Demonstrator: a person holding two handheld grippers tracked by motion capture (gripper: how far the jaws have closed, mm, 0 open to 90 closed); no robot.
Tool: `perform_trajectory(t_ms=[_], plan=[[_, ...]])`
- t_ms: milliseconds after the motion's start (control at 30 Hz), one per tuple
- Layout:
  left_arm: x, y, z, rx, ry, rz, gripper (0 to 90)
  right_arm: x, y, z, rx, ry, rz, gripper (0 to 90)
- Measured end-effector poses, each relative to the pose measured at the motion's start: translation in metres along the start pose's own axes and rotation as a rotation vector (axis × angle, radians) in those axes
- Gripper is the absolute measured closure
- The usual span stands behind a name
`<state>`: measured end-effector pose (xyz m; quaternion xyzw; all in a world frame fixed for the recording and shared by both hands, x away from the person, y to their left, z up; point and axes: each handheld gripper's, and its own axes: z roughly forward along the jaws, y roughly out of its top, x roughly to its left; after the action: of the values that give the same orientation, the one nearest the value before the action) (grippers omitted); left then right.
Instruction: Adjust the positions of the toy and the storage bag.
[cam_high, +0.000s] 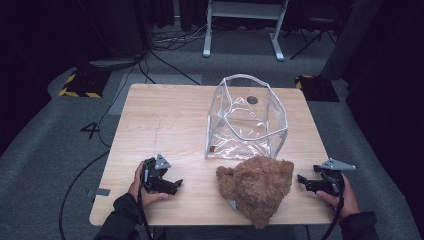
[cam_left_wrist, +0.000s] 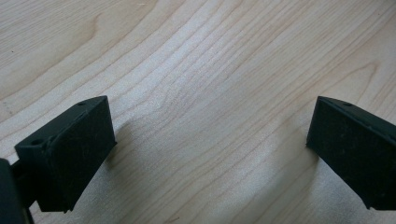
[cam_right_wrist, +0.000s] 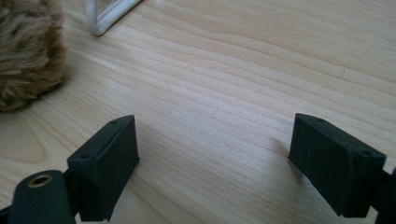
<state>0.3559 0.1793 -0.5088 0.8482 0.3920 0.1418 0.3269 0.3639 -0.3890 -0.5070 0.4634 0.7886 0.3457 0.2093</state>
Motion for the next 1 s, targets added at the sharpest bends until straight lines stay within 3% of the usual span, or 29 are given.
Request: perform_trajectory(t_ms=[200,300,400,1000], plan=[[0.000,0.000,0.000,-0.001,0.006,-0.002,0.9,-0.003,0.000,-0.002,0.011,0.032,-0.034,16.3],[-0.002,-0.001,-0.001,0.000,0.014,-0.020,0.9,-0.006,0.000,-0.007,0.026,0.099,-0.056,17.6],[-0.002,-0.001,-0.001,0.003,0.014,-0.019,0.9,-0.004,0.004,-0.018,-0.007,0.155,-0.084,18.7],[-0.002,-0.001,-0.001,0.003,0.014,-0.020,0.9,0.016,0.020,-0.056,-0.099,0.211,-0.161,20.4]])
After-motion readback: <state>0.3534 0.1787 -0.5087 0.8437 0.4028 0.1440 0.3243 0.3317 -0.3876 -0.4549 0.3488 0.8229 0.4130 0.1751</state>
